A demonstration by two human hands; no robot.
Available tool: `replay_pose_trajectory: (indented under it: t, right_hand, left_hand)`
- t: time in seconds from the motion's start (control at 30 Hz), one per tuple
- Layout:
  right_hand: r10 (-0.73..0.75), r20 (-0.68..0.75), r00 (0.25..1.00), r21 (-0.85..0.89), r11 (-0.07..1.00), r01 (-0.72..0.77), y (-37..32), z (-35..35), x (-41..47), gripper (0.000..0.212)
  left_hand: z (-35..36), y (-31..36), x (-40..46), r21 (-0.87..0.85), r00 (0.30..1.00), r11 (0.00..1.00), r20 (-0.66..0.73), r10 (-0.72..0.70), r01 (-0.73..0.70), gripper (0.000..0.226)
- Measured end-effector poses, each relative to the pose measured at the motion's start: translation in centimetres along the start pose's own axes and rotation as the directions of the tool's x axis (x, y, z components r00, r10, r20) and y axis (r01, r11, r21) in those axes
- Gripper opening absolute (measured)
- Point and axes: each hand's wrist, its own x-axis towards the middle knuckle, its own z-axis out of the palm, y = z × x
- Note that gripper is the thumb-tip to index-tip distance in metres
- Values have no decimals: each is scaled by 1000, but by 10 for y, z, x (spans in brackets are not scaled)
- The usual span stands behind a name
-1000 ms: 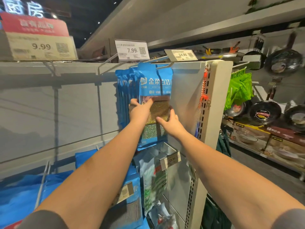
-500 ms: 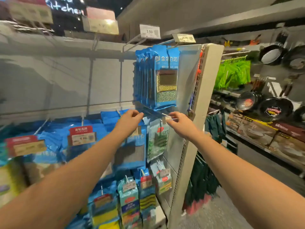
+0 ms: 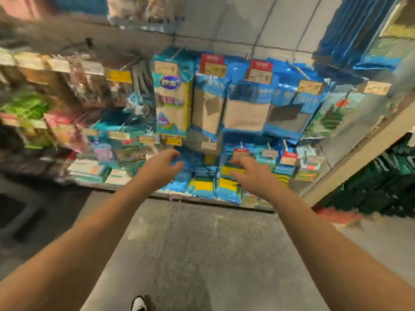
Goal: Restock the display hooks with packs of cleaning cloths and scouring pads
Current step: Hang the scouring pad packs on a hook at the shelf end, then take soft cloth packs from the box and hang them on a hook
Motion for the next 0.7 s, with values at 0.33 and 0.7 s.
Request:
replay_pose_trajectory:
  t: [0.33,0.7]
  right_hand:
    - [-179,267,947,-150,963,224,-241,226,14,46]
    - [-320,469,823,-256,843,473,-527,397,35,57]
  left_hand:
    - [-163,-274,-148,331,973,916,-50,-224,228,44]
    - [-350,-518,-251,491,914,788,-45,-404,372,30]
